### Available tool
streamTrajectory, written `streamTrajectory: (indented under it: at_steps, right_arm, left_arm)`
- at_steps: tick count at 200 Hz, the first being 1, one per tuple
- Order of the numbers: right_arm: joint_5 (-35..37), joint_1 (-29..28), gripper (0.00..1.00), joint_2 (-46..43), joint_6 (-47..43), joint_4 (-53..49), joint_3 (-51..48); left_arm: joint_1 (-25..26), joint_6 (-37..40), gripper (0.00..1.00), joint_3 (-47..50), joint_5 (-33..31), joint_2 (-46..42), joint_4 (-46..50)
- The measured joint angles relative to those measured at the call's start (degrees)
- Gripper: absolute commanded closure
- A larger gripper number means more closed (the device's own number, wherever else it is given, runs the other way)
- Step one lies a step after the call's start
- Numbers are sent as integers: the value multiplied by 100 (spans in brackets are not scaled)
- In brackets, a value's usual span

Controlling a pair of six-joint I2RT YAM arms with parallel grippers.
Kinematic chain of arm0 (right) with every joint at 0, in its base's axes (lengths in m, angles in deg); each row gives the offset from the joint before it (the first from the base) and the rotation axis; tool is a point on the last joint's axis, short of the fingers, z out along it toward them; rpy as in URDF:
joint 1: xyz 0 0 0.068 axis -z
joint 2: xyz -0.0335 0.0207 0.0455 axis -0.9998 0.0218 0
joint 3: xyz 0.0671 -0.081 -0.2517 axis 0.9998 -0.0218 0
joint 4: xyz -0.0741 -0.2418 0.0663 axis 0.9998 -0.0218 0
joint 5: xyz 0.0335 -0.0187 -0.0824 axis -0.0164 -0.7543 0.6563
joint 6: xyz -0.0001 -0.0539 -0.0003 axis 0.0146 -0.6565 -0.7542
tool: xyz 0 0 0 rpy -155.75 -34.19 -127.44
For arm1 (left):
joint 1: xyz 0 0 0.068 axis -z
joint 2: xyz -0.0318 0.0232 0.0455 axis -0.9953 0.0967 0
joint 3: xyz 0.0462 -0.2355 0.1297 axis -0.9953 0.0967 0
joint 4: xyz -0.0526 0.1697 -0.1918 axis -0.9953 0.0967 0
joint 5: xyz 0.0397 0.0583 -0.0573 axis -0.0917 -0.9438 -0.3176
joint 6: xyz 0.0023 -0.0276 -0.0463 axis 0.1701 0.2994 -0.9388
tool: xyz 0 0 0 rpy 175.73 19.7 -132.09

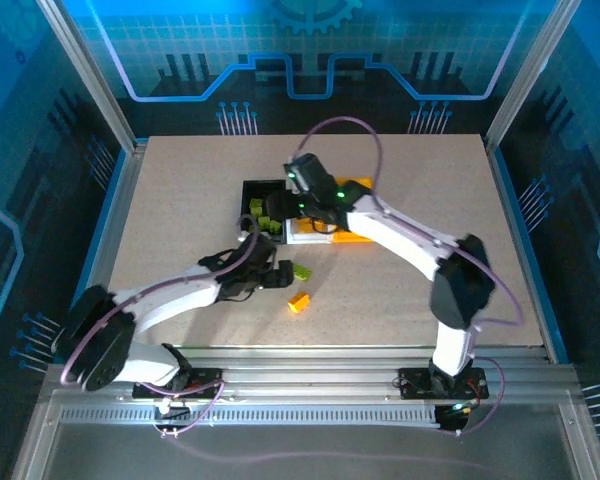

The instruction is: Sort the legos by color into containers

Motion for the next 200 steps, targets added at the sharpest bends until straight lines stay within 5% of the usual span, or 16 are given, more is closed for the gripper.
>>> streamTrajectory:
  at_steps: [34,71,167,200]
  right_arm:
    - [140,284,23,-1370,214,417,-1556]
    - [267,509,23,-2184,393,527,-2673]
    - [273,730,22,-2946,466,535,-3161]
    - [275,761,22,-2959,483,531,-3193]
  left_arm:
    - [396,494,2,-1325,-286,1569,92]
    - [546,756,7,-1727,-651,2391,396]
    - [826,890,40,-2094,-973,2715,627]
    - [837,876,41,-1930,-1016,2553,568]
